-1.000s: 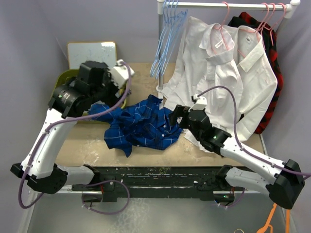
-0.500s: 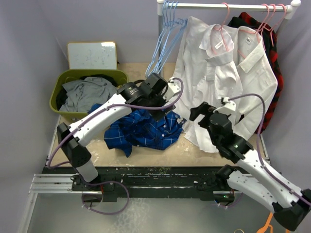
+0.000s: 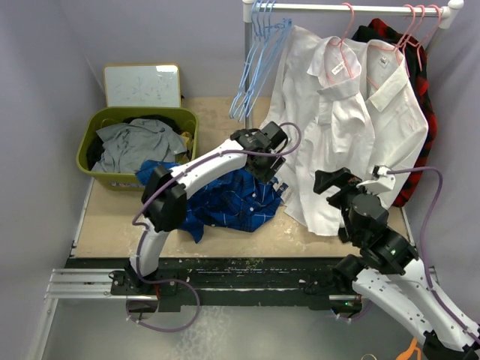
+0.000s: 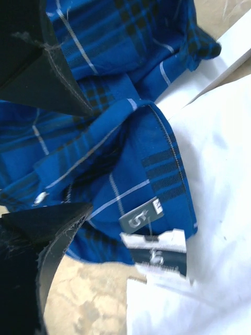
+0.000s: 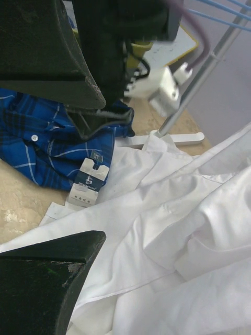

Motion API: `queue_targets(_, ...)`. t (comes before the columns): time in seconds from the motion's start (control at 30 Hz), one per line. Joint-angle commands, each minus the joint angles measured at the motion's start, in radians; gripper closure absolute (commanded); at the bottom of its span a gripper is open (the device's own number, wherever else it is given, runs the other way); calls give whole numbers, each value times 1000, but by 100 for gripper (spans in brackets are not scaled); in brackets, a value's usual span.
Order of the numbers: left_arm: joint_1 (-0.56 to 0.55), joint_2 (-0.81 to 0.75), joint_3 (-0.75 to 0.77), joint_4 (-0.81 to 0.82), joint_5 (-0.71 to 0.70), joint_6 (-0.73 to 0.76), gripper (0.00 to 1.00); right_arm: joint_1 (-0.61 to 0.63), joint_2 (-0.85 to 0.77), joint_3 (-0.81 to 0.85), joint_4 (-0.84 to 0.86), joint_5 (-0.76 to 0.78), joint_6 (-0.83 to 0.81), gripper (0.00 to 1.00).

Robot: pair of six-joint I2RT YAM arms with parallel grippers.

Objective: Place the shirt on the hanger

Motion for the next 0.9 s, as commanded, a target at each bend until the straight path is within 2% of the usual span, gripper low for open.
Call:
queue_targets(0.0, -1, 44, 62, -5, -87, -42, 32, -3, -52, -8, -4, 29, -5, 0)
queue_targets(0.17, 5, 88, 48, 2, -118, -36, 35, -3, -61, -15, 7, 17, -31, 0)
queue_targets(0.27, 12, 103, 32, 5, -121, -33, 43, -3, -47, -17, 9, 17, -33, 0)
queue_targets(0.37, 23, 95, 9, 16, -110, -22, 63, -4, -39, -21, 21, 12, -33, 0)
queue_targets(0.47, 42, 65, 0, 16, -75, 7, 100, -3, -29, -30, 39, 4, -39, 0)
queue_targets(0.63, 101, -87, -49, 30, 104, 83, 100, -3, 17, -72, 136, -77, -90, 0)
queue_targets(0.77, 151, -265, -183, 78, 245, 178, 100, -3, 64, -143, 290, -173, -125, 0)
queue_targets(0.87, 172, -369, -264, 95, 286, 239, 100, -2, 96, -226, 450, -261, -172, 0)
